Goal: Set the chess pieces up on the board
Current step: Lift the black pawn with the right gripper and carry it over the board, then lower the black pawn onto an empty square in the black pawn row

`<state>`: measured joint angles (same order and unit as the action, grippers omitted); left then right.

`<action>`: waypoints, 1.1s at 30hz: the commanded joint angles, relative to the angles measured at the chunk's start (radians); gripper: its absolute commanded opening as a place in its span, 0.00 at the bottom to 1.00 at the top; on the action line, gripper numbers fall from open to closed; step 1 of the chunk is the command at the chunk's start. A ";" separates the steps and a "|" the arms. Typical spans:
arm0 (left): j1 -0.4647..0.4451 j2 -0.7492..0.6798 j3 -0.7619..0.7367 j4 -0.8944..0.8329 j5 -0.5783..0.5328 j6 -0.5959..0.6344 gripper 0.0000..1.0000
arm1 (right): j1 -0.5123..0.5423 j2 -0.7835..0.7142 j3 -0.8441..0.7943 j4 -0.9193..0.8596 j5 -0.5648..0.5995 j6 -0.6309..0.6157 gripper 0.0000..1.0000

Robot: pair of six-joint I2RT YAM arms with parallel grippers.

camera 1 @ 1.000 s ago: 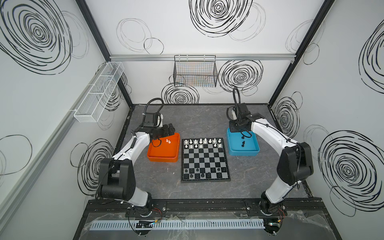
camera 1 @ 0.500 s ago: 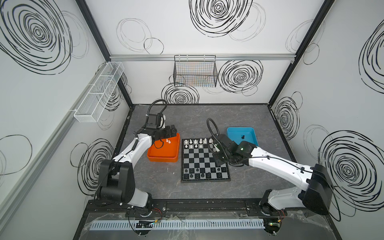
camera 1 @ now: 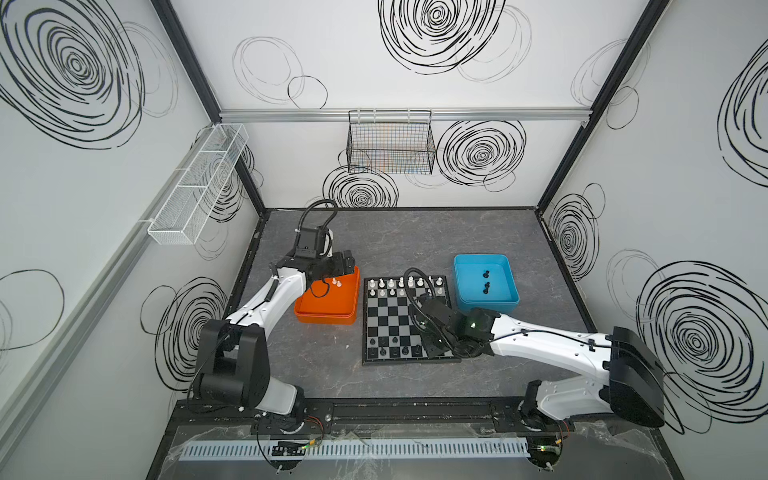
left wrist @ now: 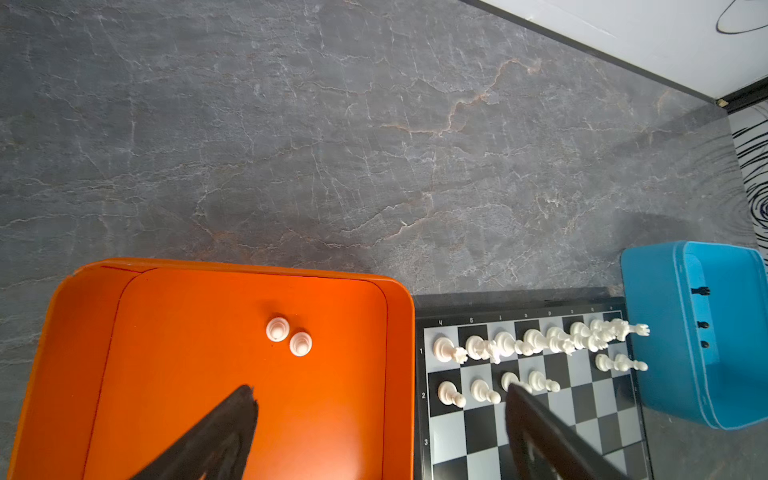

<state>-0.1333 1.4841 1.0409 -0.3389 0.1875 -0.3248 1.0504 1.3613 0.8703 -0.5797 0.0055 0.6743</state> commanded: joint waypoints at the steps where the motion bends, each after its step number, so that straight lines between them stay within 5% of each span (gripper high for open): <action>1: -0.009 -0.019 -0.008 0.022 -0.016 0.011 0.96 | 0.003 -0.007 -0.030 0.041 0.010 0.042 0.14; 33: -0.017 0.007 -0.005 0.018 -0.013 0.006 0.96 | -0.013 0.067 -0.081 0.116 -0.007 0.054 0.15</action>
<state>-0.1436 1.4849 1.0409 -0.3405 0.1795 -0.3248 1.0405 1.4155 0.7990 -0.4835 -0.0082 0.7219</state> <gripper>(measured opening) 0.960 0.156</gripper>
